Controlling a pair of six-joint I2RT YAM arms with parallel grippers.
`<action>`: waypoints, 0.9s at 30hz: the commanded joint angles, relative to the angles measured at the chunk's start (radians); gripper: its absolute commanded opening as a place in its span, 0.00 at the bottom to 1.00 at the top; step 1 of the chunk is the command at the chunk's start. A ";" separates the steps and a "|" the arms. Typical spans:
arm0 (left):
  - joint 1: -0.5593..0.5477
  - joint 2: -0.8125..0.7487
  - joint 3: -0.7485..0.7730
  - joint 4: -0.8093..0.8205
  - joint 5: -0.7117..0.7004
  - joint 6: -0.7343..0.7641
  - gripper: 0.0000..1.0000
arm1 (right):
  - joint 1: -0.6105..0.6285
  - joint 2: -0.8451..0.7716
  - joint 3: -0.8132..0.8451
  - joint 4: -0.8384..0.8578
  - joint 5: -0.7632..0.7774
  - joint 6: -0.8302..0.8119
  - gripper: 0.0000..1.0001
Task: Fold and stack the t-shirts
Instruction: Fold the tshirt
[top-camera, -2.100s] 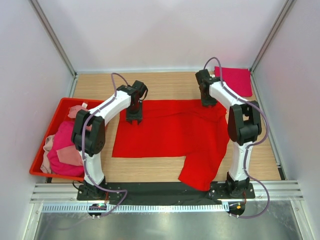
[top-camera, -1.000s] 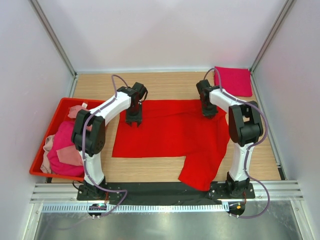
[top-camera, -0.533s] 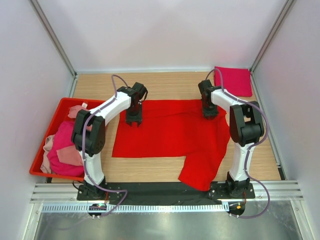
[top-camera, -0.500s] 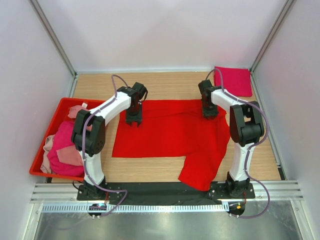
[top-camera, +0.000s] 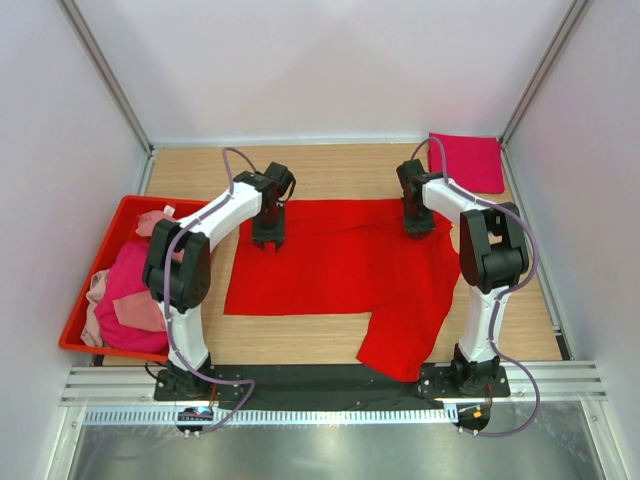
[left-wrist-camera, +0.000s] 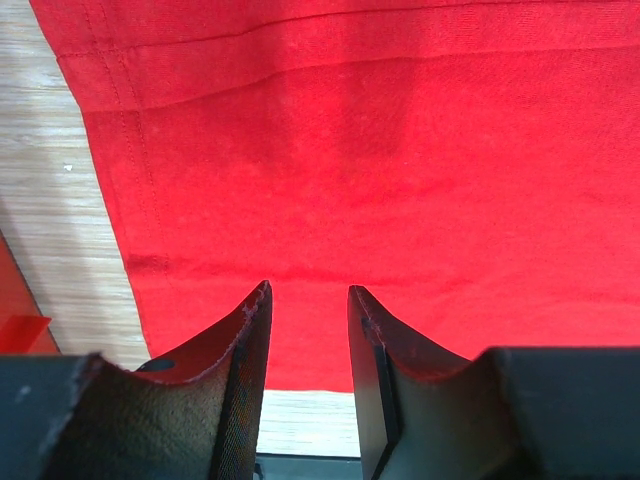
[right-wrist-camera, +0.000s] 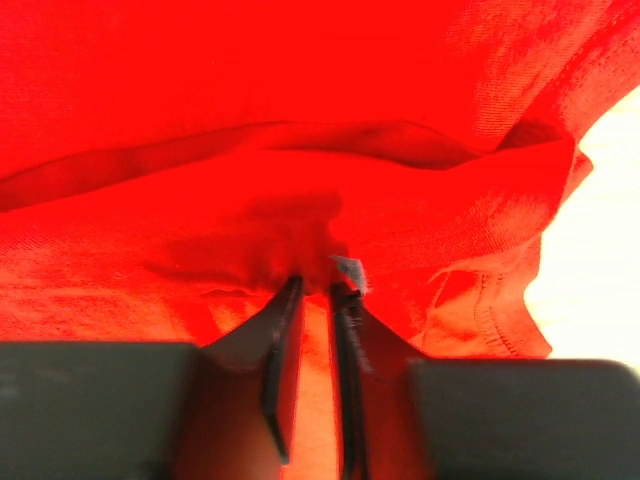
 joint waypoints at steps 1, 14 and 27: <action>-0.003 -0.003 0.042 0.004 0.009 0.003 0.38 | 0.004 -0.039 -0.001 0.029 -0.016 0.012 0.21; -0.001 0.009 0.053 0.007 0.012 0.004 0.38 | 0.004 -0.087 0.033 -0.022 0.022 0.033 0.01; -0.001 0.018 0.049 0.024 0.024 -0.008 0.38 | 0.000 -0.239 -0.004 -0.141 -0.244 0.200 0.01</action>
